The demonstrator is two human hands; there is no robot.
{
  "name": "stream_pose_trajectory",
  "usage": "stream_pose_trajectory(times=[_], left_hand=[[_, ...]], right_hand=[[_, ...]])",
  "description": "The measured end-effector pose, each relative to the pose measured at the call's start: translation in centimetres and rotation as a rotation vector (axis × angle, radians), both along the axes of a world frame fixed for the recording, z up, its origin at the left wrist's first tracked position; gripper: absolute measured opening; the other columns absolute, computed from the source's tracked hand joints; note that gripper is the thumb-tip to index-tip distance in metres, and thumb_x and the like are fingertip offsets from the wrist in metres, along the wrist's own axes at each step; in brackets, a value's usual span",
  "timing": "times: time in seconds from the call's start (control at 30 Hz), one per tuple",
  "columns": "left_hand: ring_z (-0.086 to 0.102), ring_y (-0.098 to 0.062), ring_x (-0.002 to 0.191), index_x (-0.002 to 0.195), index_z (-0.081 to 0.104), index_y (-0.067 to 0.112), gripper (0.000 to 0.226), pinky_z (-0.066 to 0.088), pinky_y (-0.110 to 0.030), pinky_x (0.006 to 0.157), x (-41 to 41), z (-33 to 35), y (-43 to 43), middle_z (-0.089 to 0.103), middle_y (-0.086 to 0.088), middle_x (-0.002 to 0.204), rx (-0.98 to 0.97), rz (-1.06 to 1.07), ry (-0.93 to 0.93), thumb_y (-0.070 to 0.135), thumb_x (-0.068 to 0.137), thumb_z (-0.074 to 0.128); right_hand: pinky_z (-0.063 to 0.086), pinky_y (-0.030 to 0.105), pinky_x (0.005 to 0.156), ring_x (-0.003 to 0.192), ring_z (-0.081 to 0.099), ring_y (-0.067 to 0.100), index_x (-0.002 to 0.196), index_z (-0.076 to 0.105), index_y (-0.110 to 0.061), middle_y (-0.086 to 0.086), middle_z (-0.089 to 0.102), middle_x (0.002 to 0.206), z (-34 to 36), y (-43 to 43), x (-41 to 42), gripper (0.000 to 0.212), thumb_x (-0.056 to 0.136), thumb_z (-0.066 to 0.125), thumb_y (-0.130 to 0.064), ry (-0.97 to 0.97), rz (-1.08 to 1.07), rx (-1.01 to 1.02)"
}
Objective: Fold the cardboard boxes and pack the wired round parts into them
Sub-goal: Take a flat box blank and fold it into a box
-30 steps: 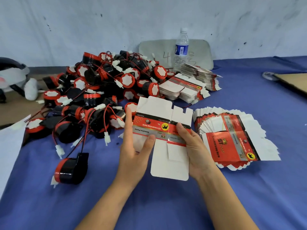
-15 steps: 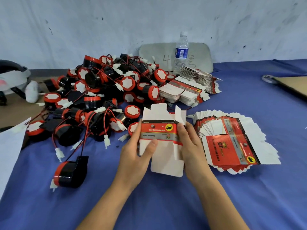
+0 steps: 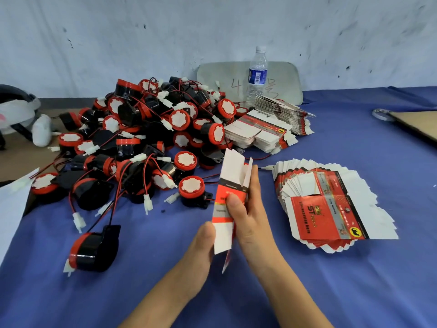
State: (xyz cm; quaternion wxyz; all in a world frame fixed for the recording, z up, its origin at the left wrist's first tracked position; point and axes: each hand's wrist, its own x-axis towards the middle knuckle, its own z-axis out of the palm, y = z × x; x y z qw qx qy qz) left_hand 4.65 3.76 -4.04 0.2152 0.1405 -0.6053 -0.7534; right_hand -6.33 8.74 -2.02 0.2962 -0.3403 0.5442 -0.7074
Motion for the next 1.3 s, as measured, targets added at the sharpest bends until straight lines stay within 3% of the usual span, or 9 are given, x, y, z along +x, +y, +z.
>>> stream_pose_trajectory(times=[0.13, 0.27, 0.33, 0.47, 0.7, 0.87, 0.97, 1.1, 1.3], left_hand=[[0.061, -0.005, 0.115, 0.119, 0.065, 0.043, 0.057, 0.048, -0.017, 0.09, -0.2, 1.1, -0.2, 0.067, 0.016, 0.12, -0.097, 0.022, 0.046, 0.075, 0.073, 0.062], [0.058, -0.014, 0.121, 0.146, 0.03, 0.012, 0.09, 0.048, -0.022, 0.094, -0.4, 2.0, -0.3, 0.06, 0.008, 0.132, -0.174, 0.116, 0.116, 0.065, 0.081, 0.063], [0.053, -0.019, 0.127, 0.152, 0.013, 0.018, 0.098, 0.046, -0.028, 0.098, -0.5, 2.1, -0.6, 0.051, 0.004, 0.142, -0.213, 0.135, 0.168, 0.065, 0.081, 0.062], [0.049, -0.017, 0.131, 0.152, 0.012, 0.032, 0.094, 0.046, -0.025, 0.097, -0.9, 2.5, -0.8, 0.036, 0.003, 0.153, -0.283, 0.154, 0.195, 0.065, 0.08, 0.063], [0.057, -0.012, 0.12, 0.146, 0.02, 0.048, 0.095, 0.051, -0.024, 0.088, -1.7, 1.4, -2.0, 0.049, 0.009, 0.139, -0.281, 0.293, 0.116, 0.04, 0.068, 0.075], [0.052, -0.019, 0.126, 0.15, 0.01, 0.049, 0.102, 0.047, -0.019, 0.093, -1.1, 1.5, -2.3, 0.049, 0.009, 0.138, -0.437, 0.346, 0.124, 0.033, 0.074, 0.077], [0.047, -0.023, 0.131, 0.152, 0.002, 0.041, 0.104, 0.047, -0.023, 0.096, -1.1, 1.8, -2.1, 0.046, 0.006, 0.142, -0.459, 0.304, 0.136, 0.024, 0.078, 0.073], [0.055, -0.01, 0.123, 0.155, 0.008, 0.021, 0.102, 0.052, -0.021, 0.087, -1.1, 1.3, -1.4, 0.053, 0.012, 0.137, -0.404, 0.27, 0.074, 0.019, 0.073, 0.07], [0.058, -0.005, 0.118, 0.151, 0.022, 0.012, 0.107, 0.052, -0.019, 0.084, -0.8, 1.5, -1.3, 0.057, 0.007, 0.133, -0.344, 0.327, 0.034, 0.038, 0.063, 0.078]], right_hand=[[0.045, 0.004, 0.077, 0.106, 0.054, -0.019, 0.151, 0.015, -0.035, -0.049, 0.054, 0.11, 0.1, 0.0, 0.2, 0.107, 0.06, 0.067, -0.056, -0.062, 0.0, -0.065], [0.048, 0.016, 0.091, 0.121, 0.053, -0.003, 0.143, 0.029, -0.043, -0.025, 0.053, 0.135, 0.7, 0.3, -0.1, 0.1, 0.057, 0.078, -0.059, -0.116, -0.002, -0.126], [0.045, 0.029, 0.102, 0.127, 0.051, 0.007, 0.139, 0.03, -0.048, -0.013, 0.05, 0.142, 1.1, 0.6, -0.3, 0.106, 0.048, 0.081, -0.069, -0.152, 0.005, -0.146], [0.048, 0.041, 0.1, 0.121, 0.058, 0.017, 0.146, 0.027, -0.043, -0.009, 0.06, 0.132, 1.6, 0.8, -0.6, 0.122, 0.041, 0.083, -0.07, -0.218, 0.02, -0.145], [0.058, 0.034, 0.074, 0.105, 0.067, 0.031, 0.139, 0.046, -0.02, 0.013, 0.064, 0.124, 1.8, 1.8, -1.1, 0.082, 0.063, 0.07, -0.037, -0.347, 0.134, -0.154], [0.056, 0.03, 0.077, 0.109, 0.066, 0.022, 0.122, 0.06, -0.047, -0.002, 0.066, 0.124, 2.1, 2.0, -1.3, 0.048, 0.075, 0.066, -0.036, -0.119, 0.102, -0.199], [0.055, 0.028, 0.082, 0.116, 0.061, 0.019, 0.126, 0.056, -0.05, -0.005, 0.061, 0.129, 2.4, 1.9, -0.9, 0.051, 0.077, 0.066, -0.039, 0.037, 0.046, -0.202], [0.042, 0.017, 0.097, 0.131, 0.045, 0.008, 0.13, 0.057, -0.03, -0.007, 0.05, 0.138, 2.4, 1.5, -0.1, 0.056, 0.076, 0.063, -0.042, 0.315, -0.035, -0.162], [0.043, 0.012, 0.091, 0.121, 0.055, 0.006, 0.11, 0.07, -0.025, -0.013, 0.064, 0.122, 2.3, 1.4, 0.1, 0.041, 0.073, 0.068, -0.043, 0.27, -0.078, -0.14]])
